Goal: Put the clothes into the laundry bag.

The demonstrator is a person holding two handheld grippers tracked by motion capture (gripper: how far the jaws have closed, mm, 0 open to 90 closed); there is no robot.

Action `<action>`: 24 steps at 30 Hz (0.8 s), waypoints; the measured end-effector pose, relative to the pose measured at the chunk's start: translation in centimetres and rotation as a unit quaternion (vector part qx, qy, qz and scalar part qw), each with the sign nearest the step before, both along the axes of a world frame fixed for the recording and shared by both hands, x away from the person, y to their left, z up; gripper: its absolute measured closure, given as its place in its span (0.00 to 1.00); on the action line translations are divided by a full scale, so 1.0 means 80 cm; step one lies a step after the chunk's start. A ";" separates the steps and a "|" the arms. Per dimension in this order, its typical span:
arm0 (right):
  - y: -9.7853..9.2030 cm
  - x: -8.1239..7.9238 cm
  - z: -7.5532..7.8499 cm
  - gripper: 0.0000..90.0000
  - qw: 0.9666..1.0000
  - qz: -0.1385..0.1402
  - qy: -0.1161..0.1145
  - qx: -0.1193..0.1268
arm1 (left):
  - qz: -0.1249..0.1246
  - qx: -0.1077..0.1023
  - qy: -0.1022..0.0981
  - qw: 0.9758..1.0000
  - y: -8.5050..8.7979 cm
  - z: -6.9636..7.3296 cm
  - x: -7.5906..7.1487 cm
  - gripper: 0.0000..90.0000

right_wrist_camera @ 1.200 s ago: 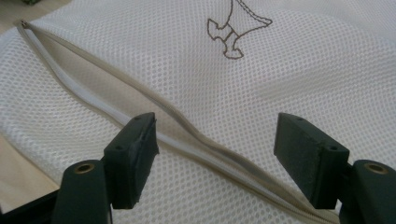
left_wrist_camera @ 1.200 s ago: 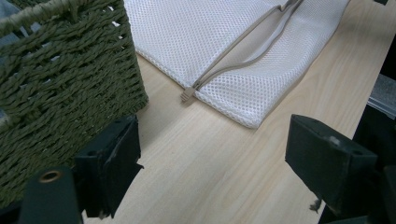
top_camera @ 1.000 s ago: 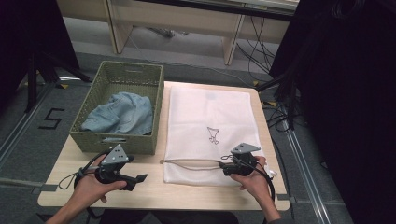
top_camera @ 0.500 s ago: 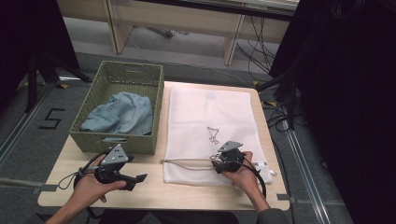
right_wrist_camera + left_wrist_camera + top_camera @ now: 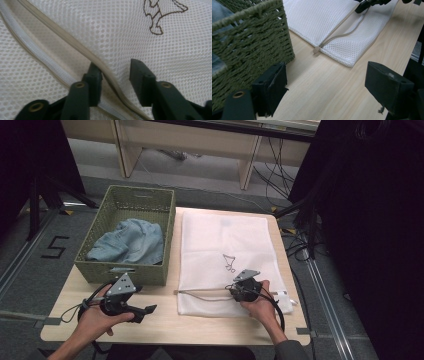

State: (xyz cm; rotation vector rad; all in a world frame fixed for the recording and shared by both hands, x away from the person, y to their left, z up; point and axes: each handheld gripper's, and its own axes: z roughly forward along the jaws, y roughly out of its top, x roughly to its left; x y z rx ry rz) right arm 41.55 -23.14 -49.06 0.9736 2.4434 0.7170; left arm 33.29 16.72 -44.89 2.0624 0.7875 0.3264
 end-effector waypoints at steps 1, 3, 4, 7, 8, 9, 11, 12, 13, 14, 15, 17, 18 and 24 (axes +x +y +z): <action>0.000 0.000 0.002 0.81 1.000 -0.002 -0.002 0.002 | 0.010 -0.007 -0.001 1.000 0.001 0.003 0.000 0.19; -0.001 0.000 0.006 0.84 1.000 0.001 -0.013 0.004 | 0.015 -0.002 -0.012 1.000 0.005 0.006 0.002 0.19; -0.001 0.000 0.014 0.89 0.999 -0.003 -0.034 0.015 | 0.023 -0.004 -0.018 1.000 0.008 0.009 0.004 0.19; 0.000 -0.001 0.026 0.92 0.999 -0.002 -0.047 0.022 | 0.040 0.008 -0.045 0.998 0.017 0.021 0.011 0.19; 0.001 0.000 0.030 0.92 0.998 0.003 -0.055 0.028 | 0.070 -0.011 -0.067 0.995 0.024 0.035 0.020 0.19; 0.002 -0.001 0.035 0.93 0.998 0.000 -0.058 0.033 | 0.076 -0.017 -0.078 0.994 0.028 0.044 0.027 0.19; 0.003 0.001 0.042 0.93 0.997 0.011 -0.072 0.034 | 0.096 -0.027 -0.095 0.991 0.034 0.062 0.041 0.19; 0.004 0.000 0.046 0.93 0.996 0.004 -0.074 0.043 | 0.103 -0.028 -0.105 0.989 0.039 0.072 0.052 0.19; 0.004 0.000 0.051 0.93 0.996 0.002 -0.077 0.048 | 0.114 -0.024 -0.105 0.988 0.044 0.082 0.069 0.18; 0.004 0.002 0.055 0.93 0.995 0.013 -0.086 0.051 | 0.121 -0.017 -0.098 0.988 0.048 0.089 0.085 0.17; 0.003 0.001 0.058 0.93 0.995 0.008 -0.086 0.054 | 0.131 -0.014 -0.093 0.987 0.052 0.094 0.101 0.17; 0.003 0.002 0.060 0.93 0.994 0.014 -0.090 0.061 | 0.151 -0.016 -0.087 0.985 0.060 0.098 0.131 0.18; 0.002 0.002 0.060 0.93 0.994 0.015 -0.089 0.061 | 0.157 -0.007 -0.076 0.985 0.064 0.099 0.147 0.18; 0.001 0.001 0.060 0.93 0.994 0.006 -0.087 0.066 | 0.175 -0.008 -0.030 0.984 0.079 0.091 0.211 0.20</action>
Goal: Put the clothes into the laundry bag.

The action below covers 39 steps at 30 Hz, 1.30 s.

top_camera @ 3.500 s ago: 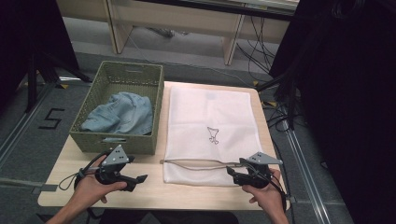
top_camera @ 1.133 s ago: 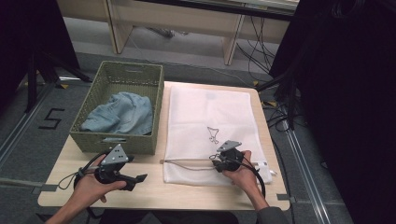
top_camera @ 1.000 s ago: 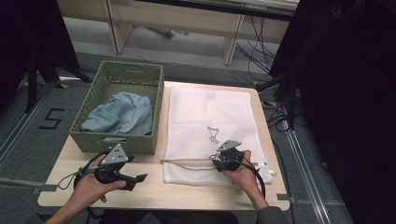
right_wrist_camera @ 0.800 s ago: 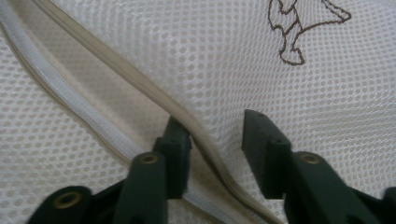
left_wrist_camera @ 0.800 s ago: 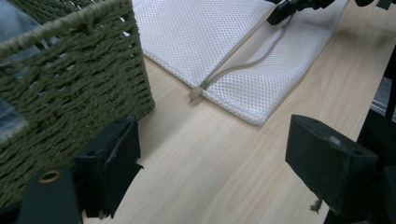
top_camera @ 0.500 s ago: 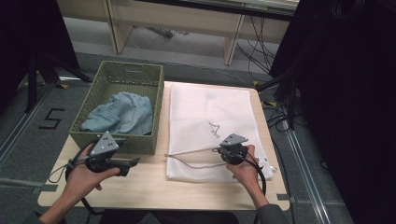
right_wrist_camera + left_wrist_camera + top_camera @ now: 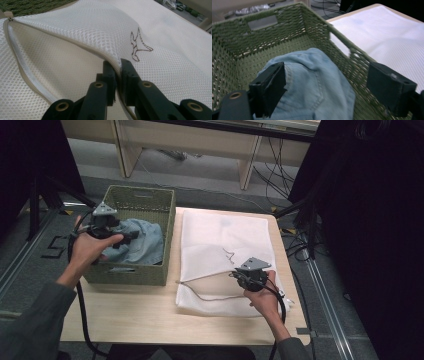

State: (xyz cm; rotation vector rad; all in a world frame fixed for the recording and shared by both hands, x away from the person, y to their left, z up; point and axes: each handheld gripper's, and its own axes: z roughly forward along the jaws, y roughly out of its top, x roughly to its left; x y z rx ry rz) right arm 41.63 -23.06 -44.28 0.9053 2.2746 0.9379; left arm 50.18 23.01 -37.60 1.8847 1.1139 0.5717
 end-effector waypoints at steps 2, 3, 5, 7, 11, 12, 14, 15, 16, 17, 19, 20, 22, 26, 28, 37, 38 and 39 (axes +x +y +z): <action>0.000 0.001 -0.001 0.93 1.000 0.003 -0.001 -0.004 | 0.011 0.039 0.016 0.999 0.006 -0.009 0.030 0.20; 0.000 0.000 -0.001 0.93 1.000 0.004 0.000 -0.004 | 0.016 0.043 0.023 0.999 0.008 -0.012 0.037 0.20; 0.001 0.000 -0.001 0.92 1.000 0.004 0.002 -0.004 | 0.019 0.033 0.058 0.998 0.018 -0.026 0.054 0.20; 0.001 0.000 -0.001 0.92 1.000 0.007 0.002 -0.005 | 0.025 0.031 0.071 0.997 0.021 -0.033 0.060 0.20; 0.002 0.000 -0.003 0.92 1.000 0.010 0.009 -0.007 | 0.017 0.023 0.104 0.994 0.021 -0.054 0.073 0.20; 0.002 0.000 -0.003 0.92 1.000 0.010 0.009 -0.007 | 0.017 0.023 0.104 0.994 0.021 -0.054 0.073 0.20; 0.004 0.000 -0.004 0.92 1.000 0.011 0.009 -0.007 | 0.015 0.039 0.103 0.994 0.012 -0.061 0.077 0.20; 0.004 0.000 -0.004 0.91 1.000 0.013 0.009 -0.009 | 0.020 0.035 0.099 0.994 0.005 -0.069 0.081 0.20; 0.004 0.000 -0.004 0.91 1.000 0.013 0.009 -0.009 | 0.020 0.035 0.099 0.994 0.005 -0.069 0.081 0.20; 0.004 0.000 -0.004 0.91 1.000 0.012 0.010 -0.008 | 0.023 0.042 0.108 0.993 0.005 -0.076 0.085 0.20; 0.004 -0.001 -0.004 0.91 1.000 0.009 0.012 -0.007 | 0.035 0.052 0.118 0.991 0.006 -0.081 0.088 0.20; 0.004 -0.001 -0.004 0.91 1.000 0.013 0.011 -0.011 | 0.041 0.067 0.120 0.990 0.007 -0.082 0.089 0.21; 0.005 -0.001 -0.005 0.91 1.000 0.012 0.011 -0.013 | 0.045 0.083 0.122 0.988 0.008 -0.082 0.089 0.21; 0.007 -0.001 -0.006 0.91 1.000 0.016 0.015 -0.015 | 0.020 0.097 0.155 0.983 0.002 -0.093 0.091 0.19; 0.006 -0.001 -0.005 0.91 1.000 0.020 0.012 -0.018 | 0.017 0.094 0.156 0.983 0.001 -0.097 0.091 0.17; 0.007 -0.002 -0.006 0.91 1.000 0.015 0.008 -0.018 | 0.064 0.099 0.184 0.976 0.000 -0.120 0.097 0.10; 0.007 -0.001 -0.006 0.91 1.000 0.016 0.007 -0.018 | 0.066 0.102 0.192 0.974 -0.001 -0.123 0.098 0.09; 0.007 -0.001 -0.006 0.91 1.000 0.017 0.007 -0.018 | 0.065 0.111 0.196 0.972 -0.003 -0.125 0.097 0.11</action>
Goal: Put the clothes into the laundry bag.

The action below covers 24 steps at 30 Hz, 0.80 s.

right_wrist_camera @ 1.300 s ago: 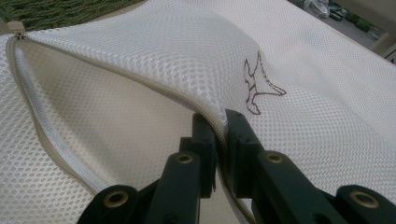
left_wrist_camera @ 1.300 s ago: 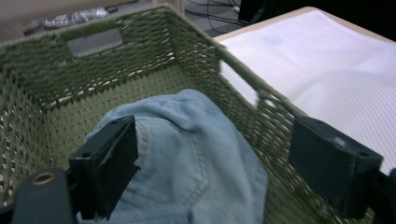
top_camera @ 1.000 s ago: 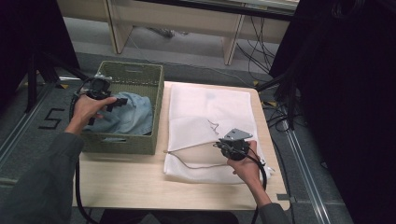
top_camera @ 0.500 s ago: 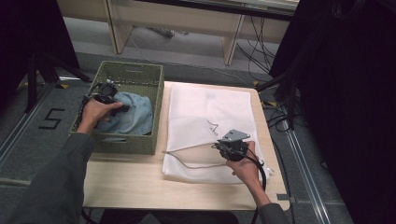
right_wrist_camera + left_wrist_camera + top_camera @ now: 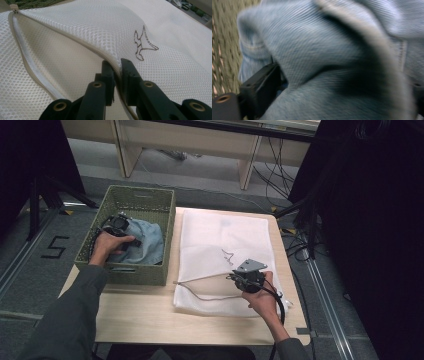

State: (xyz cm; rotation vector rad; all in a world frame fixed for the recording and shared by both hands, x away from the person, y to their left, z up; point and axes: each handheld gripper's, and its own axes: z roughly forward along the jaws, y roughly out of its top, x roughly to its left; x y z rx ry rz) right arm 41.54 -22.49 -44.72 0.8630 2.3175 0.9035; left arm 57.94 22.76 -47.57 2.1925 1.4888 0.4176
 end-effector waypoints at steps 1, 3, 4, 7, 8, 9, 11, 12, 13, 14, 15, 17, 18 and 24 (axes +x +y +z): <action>0.000 0.000 0.000 0.91 1.000 -0.001 0.000 0.001 | 0.000 0.000 0.000 1.000 0.000 0.000 0.000 0.14; 0.000 -0.001 0.000 0.91 1.000 -0.002 0.001 0.000 | -0.012 0.012 0.001 1.000 -0.003 -0.003 -0.001 0.18; 0.001 -0.002 0.000 0.91 1.000 -0.003 0.006 0.002 | -0.007 0.010 0.008 1.000 -0.003 -0.003 -0.002 0.31; 0.001 -0.002 0.000 0.91 1.000 0.001 0.007 0.000 | -0.006 0.008 0.005 1.000 0.000 -0.002 -0.004 0.47; 0.001 -0.002 0.000 0.91 1.000 -0.002 0.007 0.002 | -0.002 0.002 -0.002 1.000 0.003 0.000 -0.005 0.60; 0.001 -0.002 0.000 0.91 1.000 -0.001 0.007 0.002 | -0.002 0.000 -0.007 1.000 0.003 0.000 -0.006 0.65; 0.001 -0.002 0.000 0.91 1.000 -0.001 0.007 0.002 | -0.003 -0.002 -0.011 1.000 0.005 0.002 -0.007 0.70; 0.001 -0.002 0.000 0.91 1.000 -0.001 0.007 0.002 | -0.002 -0.001 -0.010 1.000 0.005 0.005 -0.008 0.71; 0.001 -0.001 0.000 0.91 1.000 -0.001 0.007 0.002 | -0.002 -0.006 -0.012 1.000 0.006 0.008 -0.008 0.73; 0.001 -0.001 0.000 0.91 1.000 -0.001 0.007 0.002 | -0.002 -0.006 -0.012 1.000 0.006 0.008 -0.008 0.74; 0.000 0.000 0.000 0.91 1.000 0.000 0.003 0.003 | 0.001 -0.010 -0.013 1.000 0.006 0.010 -0.009 0.75; 0.000 -0.001 0.000 0.91 1.000 0.001 0.006 0.004 | -0.004 -0.020 -0.034 0.999 0.007 0.028 -0.011 0.76; 0.000 0.000 0.000 0.91 1.000 0.000 0.006 0.004 | -0.004 -0.024 -0.040 0.999 0.007 0.036 -0.012 0.76; -0.001 -0.001 0.001 0.91 1.000 -0.004 0.005 0.008 | -0.010 -0.060 -0.091 0.994 -0.001 0.090 -0.018 0.76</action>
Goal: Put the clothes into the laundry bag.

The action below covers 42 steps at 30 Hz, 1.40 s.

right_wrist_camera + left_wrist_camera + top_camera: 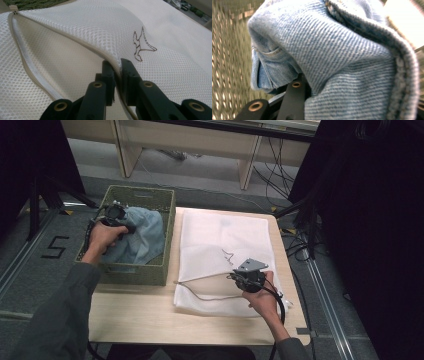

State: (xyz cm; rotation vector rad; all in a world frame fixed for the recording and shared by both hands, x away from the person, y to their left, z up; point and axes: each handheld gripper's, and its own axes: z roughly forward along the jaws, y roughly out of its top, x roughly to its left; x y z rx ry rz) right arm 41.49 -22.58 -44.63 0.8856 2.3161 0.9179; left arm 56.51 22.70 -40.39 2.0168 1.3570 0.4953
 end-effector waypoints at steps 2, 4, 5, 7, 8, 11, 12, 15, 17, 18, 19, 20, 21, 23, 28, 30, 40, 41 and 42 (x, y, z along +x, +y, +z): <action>-0.001 0.000 0.000 0.91 1.000 0.005 -0.001 -0.002 | -0.003 0.002 -0.005 1.000 -0.001 0.009 -0.001 0.76; -0.001 0.000 0.001 0.92 1.000 0.002 -0.004 -0.001 | -0.008 0.005 -0.028 1.000 -0.007 0.029 -0.005 0.76; -0.001 0.000 0.001 0.92 1.000 0.002 -0.004 -0.001 | -0.008 0.005 -0.028 1.000 -0.007 0.029 -0.005 0.76; -0.002 0.000 0.001 0.92 1.000 0.002 -0.002 -0.002 | -0.023 0.002 -0.041 0.999 -0.010 0.053 -0.010 0.76; -0.002 0.000 0.001 0.92 1.000 0.002 -0.002 -0.002 | -0.026 0.001 -0.041 0.999 -0.010 0.060 -0.012 0.76; -0.002 0.001 0.001 0.92 1.000 0.002 -0.008 -0.003 | -0.033 0.005 -0.037 0.999 -0.009 0.077 -0.016 0.76; -0.002 0.001 0.001 0.92 1.000 0.003 -0.009 -0.004 | -0.034 0.004 -0.040 0.999 -0.008 0.082 -0.018 0.76; -0.002 0.000 0.001 0.92 1.000 0.000 -0.005 -0.001 | -0.037 0.000 -0.042 0.998 -0.006 0.091 -0.022 0.76; -0.002 0.000 0.001 0.92 1.000 0.000 -0.005 -0.001 | -0.047 -0.002 -0.040 0.998 -0.004 0.102 -0.028 0.76; -0.002 0.000 0.001 0.92 1.000 0.002 -0.002 -0.002 | -0.055 -0.006 -0.041 0.998 -0.002 0.111 -0.034 0.76; -0.002 0.000 0.001 0.92 1.000 0.002 -0.002 -0.002 | -0.055 -0.006 -0.041 0.998 -0.002 0.111 -0.034 0.76; -0.002 0.000 0.001 0.92 1.000 0.000 -0.004 -0.001 | -0.065 -0.004 -0.043 0.997 0.000 0.120 -0.041 0.76; -0.002 0.000 0.001 0.92 1.000 0.000 -0.004 -0.001 | -0.065 -0.004 -0.043 0.997 0.000 0.120 -0.041 0.76; -0.002 0.000 0.001 0.92 1.000 0.002 -0.001 -0.002 | -0.082 -0.002 -0.046 0.996 0.003 0.131 -0.053 0.76; -0.002 0.001 0.001 0.92 1.000 0.003 -0.005 -0.004 | -0.112 0.004 -0.056 0.992 0.004 0.146 -0.077 0.76; -0.002 0.000 0.001 0.92 1.000 0.001 -0.002 0.000 | -0.121 0.001 -0.071 0.990 0.004 0.152 -0.093 0.76; -0.002 0.001 0.001 0.94 1.000 0.002 -0.009 -0.004 | -0.182 -0.029 -0.096 0.978 0.001 0.193 -0.164 0.76; -0.002 0.000 0.001 0.94 1.000 0.003 -0.006 -0.003 | -0.193 -0.036 -0.095 0.976 -0.001 0.196 -0.174 0.76; -0.002 0.000 0.001 0.94 1.000 0.003 -0.006 -0.003 | -0.193 -0.036 -0.095 0.976 -0.001 0.196 -0.174 0.76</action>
